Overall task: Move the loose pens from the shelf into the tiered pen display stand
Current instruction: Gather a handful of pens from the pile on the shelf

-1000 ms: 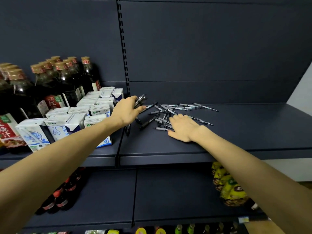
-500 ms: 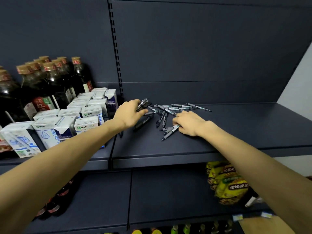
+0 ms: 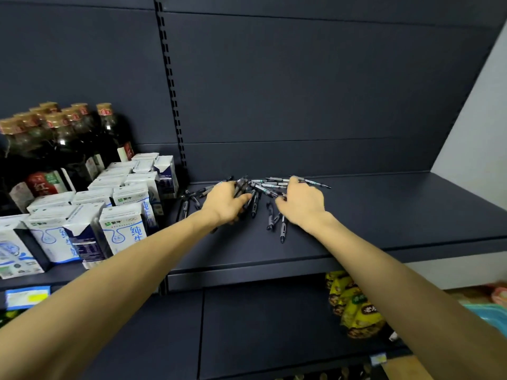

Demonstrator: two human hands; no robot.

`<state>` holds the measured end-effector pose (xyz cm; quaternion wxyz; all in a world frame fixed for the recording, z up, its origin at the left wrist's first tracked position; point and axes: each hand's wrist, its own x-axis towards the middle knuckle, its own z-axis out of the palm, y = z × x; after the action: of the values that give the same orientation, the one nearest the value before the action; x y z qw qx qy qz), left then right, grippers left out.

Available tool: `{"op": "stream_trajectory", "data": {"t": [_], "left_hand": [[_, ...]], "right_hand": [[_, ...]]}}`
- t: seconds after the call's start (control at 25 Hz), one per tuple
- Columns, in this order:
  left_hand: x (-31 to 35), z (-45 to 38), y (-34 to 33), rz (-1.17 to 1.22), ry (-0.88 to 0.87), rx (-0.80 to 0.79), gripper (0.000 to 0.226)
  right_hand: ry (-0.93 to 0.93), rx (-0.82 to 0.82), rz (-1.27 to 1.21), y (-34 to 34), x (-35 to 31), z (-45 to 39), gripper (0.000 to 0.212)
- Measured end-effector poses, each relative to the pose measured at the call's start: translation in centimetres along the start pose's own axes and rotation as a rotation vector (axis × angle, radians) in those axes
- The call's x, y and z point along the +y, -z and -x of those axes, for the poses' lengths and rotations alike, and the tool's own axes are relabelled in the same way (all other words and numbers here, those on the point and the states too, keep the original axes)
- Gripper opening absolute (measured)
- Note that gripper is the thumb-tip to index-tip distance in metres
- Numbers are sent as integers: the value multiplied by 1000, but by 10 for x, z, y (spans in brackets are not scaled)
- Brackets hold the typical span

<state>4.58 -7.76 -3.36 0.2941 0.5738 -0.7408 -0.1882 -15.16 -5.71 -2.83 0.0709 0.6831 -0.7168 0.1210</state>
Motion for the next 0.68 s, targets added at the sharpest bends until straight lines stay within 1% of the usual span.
{"op": "stream_trajectory", "data": {"t": [0.04, 0.08, 0.12, 0.16, 0.4, 0.48, 0.52, 0.6, 0.68], "left_hand": [[1, 0, -1, 6, 4, 5, 27], [3, 0, -1, 3, 2, 5, 26], [3, 0, -2, -1, -3, 2, 24], [4, 0, -2, 2, -9, 0, 23], [-2, 2, 2, -46, -4, 23, 25], [-10, 1, 1, -43, 1, 26, 25], [-14, 0, 1, -41, 3, 31, 24], [-19, -2, 2, -36, 12, 38, 23], [-21, -3, 2, -40, 19, 41, 24]], "right_hand": [[-84, -61, -10, 1, -5, 2, 47], [-130, -139, 23, 0, -10, 4, 58], [-148, -209, 60, -1, -16, 7, 68], [-148, -239, 93, -4, -21, 8, 74], [-200, -231, 14, -5, -33, 1, 88], [-179, -240, 17, -6, -40, 2, 86], [-160, -242, 17, -7, -42, 1, 81], [-148, -255, -22, -5, -44, -3, 63], [-165, -306, -63, 1, -43, -5, 47]]}}
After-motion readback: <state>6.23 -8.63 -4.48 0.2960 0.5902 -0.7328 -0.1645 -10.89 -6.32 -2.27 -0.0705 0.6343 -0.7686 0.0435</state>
